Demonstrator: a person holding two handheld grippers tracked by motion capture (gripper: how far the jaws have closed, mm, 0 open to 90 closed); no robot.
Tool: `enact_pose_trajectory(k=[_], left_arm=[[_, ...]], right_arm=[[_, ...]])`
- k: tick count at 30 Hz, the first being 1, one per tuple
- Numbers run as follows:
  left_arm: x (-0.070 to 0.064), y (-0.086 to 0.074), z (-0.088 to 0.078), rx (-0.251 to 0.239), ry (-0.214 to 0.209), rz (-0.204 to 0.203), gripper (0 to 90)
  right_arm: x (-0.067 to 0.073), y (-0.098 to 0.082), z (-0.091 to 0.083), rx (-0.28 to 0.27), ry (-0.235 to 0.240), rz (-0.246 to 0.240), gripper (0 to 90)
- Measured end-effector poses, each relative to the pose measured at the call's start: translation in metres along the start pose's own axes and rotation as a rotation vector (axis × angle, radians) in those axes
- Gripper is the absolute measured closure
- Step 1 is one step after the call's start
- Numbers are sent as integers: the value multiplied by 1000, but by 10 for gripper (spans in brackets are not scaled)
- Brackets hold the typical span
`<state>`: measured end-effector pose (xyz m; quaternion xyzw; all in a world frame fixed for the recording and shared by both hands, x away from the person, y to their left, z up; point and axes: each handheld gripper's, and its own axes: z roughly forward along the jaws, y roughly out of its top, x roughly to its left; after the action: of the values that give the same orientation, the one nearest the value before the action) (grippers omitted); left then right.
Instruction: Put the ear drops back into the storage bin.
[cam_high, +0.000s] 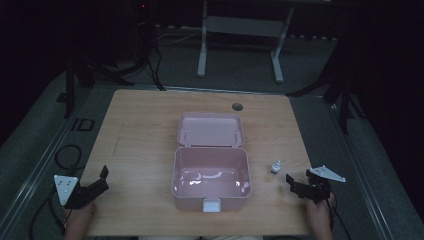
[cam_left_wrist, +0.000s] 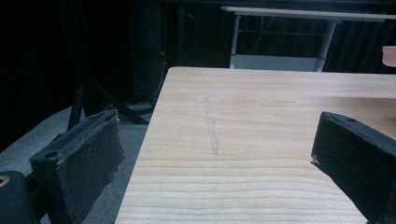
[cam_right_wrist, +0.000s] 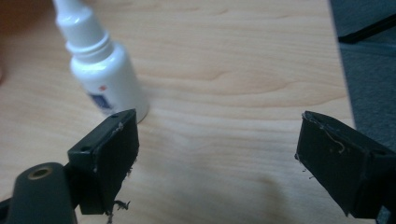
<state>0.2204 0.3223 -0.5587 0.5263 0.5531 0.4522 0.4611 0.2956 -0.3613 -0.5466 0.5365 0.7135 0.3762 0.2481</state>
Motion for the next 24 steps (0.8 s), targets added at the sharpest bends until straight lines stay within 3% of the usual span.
enact_pose_trajectory(k=[6, 8, 9, 14, 19, 24], left_arm=[[-2, -1, -2, -22, 0, 24, 20], [-3, -1, -2, -20, 0, 30, 20], [-3, -1, -2, -20, -12, 32, 20], [-2, -1, -3, -22, -21, 23, 20], [-1, 0, -4, -26, -33, 18, 20], [0, 0, -3, -23, -36, 16, 20]], right_arm=[[2, 6, -2, 79, 18, -34, 127], [2, 7, -3, 101, 36, -35, 124], [2, 11, -3, 167, 58, -47, 124], [2, 18, -9, 209, 119, -27, 119], [0, 27, -13, 240, 119, -39, 114], [1, 31, -13, 315, 124, -74, 114]])
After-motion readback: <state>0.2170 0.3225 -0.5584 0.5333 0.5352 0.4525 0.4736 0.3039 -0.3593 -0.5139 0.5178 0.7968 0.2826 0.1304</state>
